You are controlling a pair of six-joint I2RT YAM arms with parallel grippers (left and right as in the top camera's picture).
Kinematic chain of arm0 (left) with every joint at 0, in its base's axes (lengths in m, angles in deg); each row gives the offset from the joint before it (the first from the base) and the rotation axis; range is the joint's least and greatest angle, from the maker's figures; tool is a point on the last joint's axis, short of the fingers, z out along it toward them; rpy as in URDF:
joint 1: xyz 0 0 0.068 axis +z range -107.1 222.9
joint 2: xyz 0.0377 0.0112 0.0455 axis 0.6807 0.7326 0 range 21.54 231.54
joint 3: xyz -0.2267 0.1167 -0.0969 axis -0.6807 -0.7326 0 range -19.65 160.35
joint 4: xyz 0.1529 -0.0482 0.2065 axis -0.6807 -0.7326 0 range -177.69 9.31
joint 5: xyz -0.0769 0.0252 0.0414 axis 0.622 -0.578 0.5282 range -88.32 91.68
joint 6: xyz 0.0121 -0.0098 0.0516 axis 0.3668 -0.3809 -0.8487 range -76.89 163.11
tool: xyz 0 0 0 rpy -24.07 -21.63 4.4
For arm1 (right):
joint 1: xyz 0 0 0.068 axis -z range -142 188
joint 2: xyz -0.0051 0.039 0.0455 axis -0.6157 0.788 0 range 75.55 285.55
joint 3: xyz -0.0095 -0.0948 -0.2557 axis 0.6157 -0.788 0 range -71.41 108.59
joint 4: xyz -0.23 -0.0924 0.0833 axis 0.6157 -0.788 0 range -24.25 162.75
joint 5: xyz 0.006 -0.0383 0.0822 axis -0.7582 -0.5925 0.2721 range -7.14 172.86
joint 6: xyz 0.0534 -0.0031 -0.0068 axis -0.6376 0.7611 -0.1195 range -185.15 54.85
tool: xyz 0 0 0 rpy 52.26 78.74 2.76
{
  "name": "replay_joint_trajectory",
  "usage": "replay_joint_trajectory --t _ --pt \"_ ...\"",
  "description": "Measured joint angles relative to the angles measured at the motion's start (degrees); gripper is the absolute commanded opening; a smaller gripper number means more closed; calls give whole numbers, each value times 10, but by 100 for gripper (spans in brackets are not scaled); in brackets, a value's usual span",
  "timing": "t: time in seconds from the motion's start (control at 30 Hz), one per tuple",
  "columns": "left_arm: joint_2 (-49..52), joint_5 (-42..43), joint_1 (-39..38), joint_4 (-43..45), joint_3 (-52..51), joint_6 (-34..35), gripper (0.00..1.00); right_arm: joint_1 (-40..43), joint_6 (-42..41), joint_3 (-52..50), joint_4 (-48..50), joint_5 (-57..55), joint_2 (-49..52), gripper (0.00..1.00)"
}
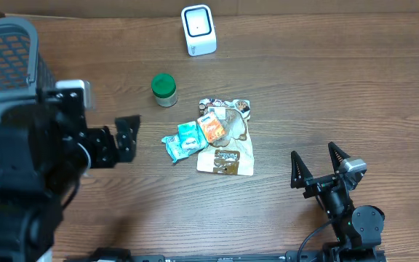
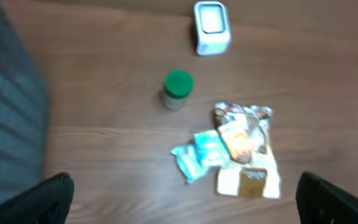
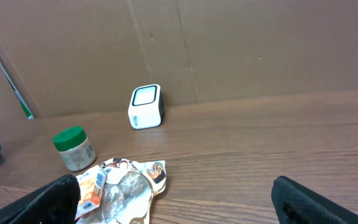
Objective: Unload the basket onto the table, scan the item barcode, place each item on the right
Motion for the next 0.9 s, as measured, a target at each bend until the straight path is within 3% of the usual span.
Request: replay_joint_trajectory --t 0.13,0.53,0.9 --pt "63 -54 29 -68 78 -3 100 0 0 0 0 0 0 100" --pt "87 -145 184 -95 83 3 100 0 0 0 0 0 0 100" --pt "87 -183 195 -96 83 3 100 0 0 0 0 0 0 100"
